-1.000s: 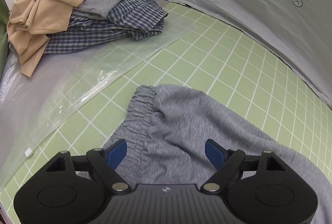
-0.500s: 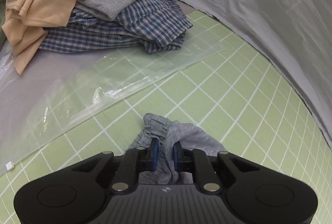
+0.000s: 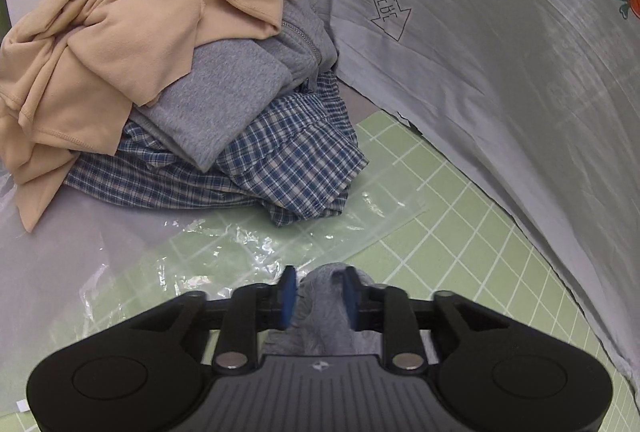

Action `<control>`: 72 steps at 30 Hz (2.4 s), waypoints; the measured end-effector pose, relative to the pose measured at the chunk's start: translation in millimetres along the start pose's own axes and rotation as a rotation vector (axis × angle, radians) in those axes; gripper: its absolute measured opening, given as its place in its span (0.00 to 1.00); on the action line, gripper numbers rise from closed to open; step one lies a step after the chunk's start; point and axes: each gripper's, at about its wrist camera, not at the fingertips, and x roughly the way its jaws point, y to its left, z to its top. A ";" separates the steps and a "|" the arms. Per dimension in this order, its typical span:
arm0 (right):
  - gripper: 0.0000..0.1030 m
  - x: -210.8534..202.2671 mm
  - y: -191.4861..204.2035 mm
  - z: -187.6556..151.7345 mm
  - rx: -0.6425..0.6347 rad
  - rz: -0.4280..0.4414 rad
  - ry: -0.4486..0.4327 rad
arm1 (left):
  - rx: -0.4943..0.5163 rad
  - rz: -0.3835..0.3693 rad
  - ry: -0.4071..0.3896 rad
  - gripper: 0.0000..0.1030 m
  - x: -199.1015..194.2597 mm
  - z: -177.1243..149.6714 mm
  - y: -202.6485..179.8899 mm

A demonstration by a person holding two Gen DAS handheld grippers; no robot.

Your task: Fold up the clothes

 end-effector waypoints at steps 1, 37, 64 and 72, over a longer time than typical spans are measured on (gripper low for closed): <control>0.38 -1.9 -2.8 -7.1 0.020 0.010 0.023 | 0.019 0.001 0.001 0.73 -5.4 -5.7 0.3; 0.51 -112.5 -103.4 -241.9 0.288 0.065 0.463 | -0.148 0.041 0.292 0.82 -96.7 -191.6 140.4; 0.02 -224.2 -140.9 -158.4 0.303 -0.055 0.050 | -0.274 0.017 0.186 0.02 -80.2 -166.9 171.9; 0.38 -151.6 -72.3 -114.0 0.227 0.132 0.119 | -0.279 0.039 0.188 0.02 -77.2 -162.3 169.5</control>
